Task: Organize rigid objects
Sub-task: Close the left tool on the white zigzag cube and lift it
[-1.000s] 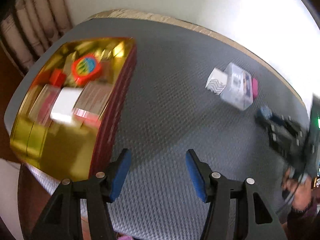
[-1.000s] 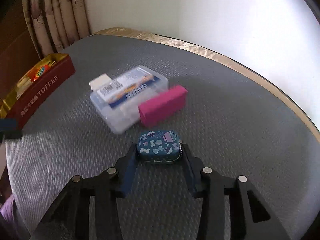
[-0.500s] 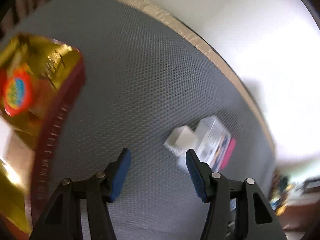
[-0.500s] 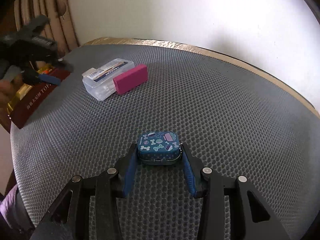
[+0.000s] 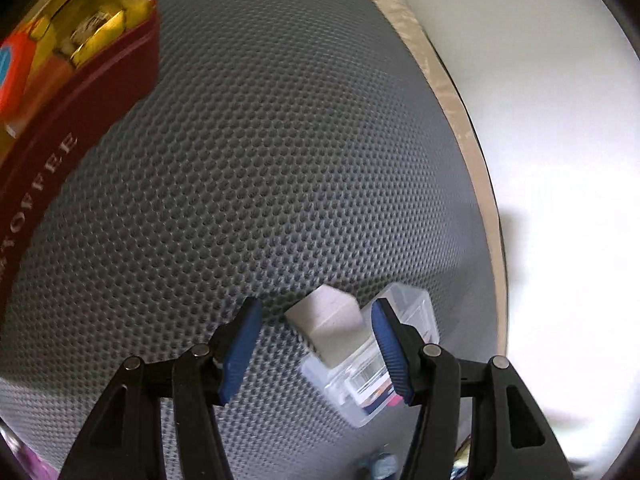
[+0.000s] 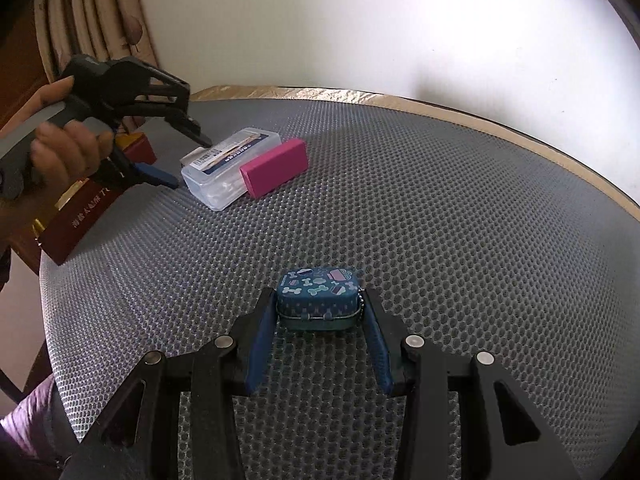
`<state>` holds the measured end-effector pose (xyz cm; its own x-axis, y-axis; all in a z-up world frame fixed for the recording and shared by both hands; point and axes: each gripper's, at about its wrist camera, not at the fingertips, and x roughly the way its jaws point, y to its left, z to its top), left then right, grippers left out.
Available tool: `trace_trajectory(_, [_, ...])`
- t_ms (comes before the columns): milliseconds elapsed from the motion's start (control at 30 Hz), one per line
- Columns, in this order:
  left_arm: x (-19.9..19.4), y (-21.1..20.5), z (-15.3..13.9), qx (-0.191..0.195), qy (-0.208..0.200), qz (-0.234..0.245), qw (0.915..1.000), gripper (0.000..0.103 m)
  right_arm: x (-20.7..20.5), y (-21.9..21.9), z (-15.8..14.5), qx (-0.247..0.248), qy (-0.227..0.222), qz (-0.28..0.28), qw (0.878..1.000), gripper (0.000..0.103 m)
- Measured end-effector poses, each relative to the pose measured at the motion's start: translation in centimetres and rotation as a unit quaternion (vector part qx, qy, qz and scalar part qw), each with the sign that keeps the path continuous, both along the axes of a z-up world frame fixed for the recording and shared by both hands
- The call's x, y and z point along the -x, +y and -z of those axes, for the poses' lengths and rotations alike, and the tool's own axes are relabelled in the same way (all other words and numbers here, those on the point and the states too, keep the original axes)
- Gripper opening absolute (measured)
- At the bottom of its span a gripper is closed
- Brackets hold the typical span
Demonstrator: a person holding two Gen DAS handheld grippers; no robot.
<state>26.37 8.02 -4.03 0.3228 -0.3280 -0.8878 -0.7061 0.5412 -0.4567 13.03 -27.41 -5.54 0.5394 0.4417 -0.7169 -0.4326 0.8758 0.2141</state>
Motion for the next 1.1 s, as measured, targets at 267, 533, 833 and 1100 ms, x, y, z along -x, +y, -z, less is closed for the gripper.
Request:
trace_trajectory(267, [-2.7,-2.3,-0.1,-0.044,0.040,-0.008,0.9982,0.056,0.1,-0.6,-0.2,-0.014,-0.003,-0.002,1.000,0.040])
trace_trajectory(533, [-3.8,-4.2,-0.2,-0.047,0.035,0.008,0.9983,0.039,0.2,-0.6,-0.4,-0.017,-0.002,-0.001,1.000,0.040])
trace_trajectory(833, [1.9,-5.2,-3.3,-0.063,-0.021,0.038,0.9971,0.038,-0.3,-0.2,-0.1,-0.007,0.006,0.003,1.000,0.040])
trace_trajectory(1100, [7.6,-4.0,-7.3,-0.053,-0.073,0.059,0.9942,0.038,-0.8,-0.2,0.1,-0.006,0.013,0.006,1.000,0.039])
